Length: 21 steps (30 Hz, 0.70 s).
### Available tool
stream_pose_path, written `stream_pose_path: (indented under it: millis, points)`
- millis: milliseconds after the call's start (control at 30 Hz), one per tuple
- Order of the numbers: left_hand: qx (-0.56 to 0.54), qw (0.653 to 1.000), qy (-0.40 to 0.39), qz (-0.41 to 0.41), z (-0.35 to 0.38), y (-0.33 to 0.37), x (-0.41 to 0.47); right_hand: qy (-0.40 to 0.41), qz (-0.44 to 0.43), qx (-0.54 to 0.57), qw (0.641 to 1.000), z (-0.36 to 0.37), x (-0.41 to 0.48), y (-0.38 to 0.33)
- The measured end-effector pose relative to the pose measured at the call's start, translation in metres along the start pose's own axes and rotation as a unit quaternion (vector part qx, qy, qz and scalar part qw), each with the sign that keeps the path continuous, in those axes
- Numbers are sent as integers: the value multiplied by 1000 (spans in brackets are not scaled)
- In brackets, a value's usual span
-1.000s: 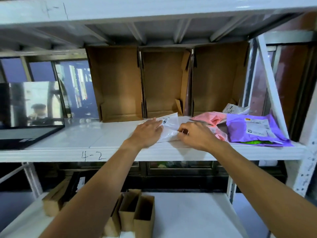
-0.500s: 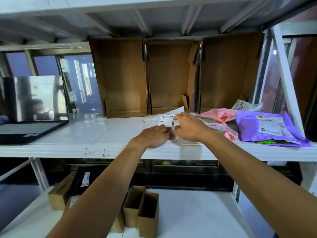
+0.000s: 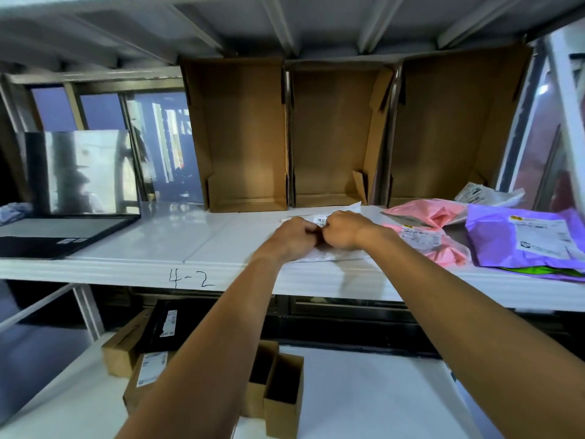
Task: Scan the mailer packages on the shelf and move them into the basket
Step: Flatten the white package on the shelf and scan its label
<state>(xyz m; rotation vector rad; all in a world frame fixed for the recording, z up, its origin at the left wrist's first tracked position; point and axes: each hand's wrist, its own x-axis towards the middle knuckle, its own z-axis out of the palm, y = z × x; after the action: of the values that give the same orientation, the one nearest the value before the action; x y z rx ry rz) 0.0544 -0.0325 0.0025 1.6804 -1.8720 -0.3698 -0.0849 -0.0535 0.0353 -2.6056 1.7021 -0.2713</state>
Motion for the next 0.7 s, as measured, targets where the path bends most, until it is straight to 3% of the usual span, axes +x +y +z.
stream_pose_path:
  millis: [133,367,567,700]
  points:
    - [40,999,21,5,5,-6,5,43,19,-11,999,8,8,-4]
    - [185,979,-67,-43,8,-5,14,33,14,-18,999,18,19,2]
    - [181,977,-94,-56,8,-12,21,74,-20,18,997,29,16,13]
    - [181,977,-93,-63,10,-14,22,52,-18,40,998,30,17,14]
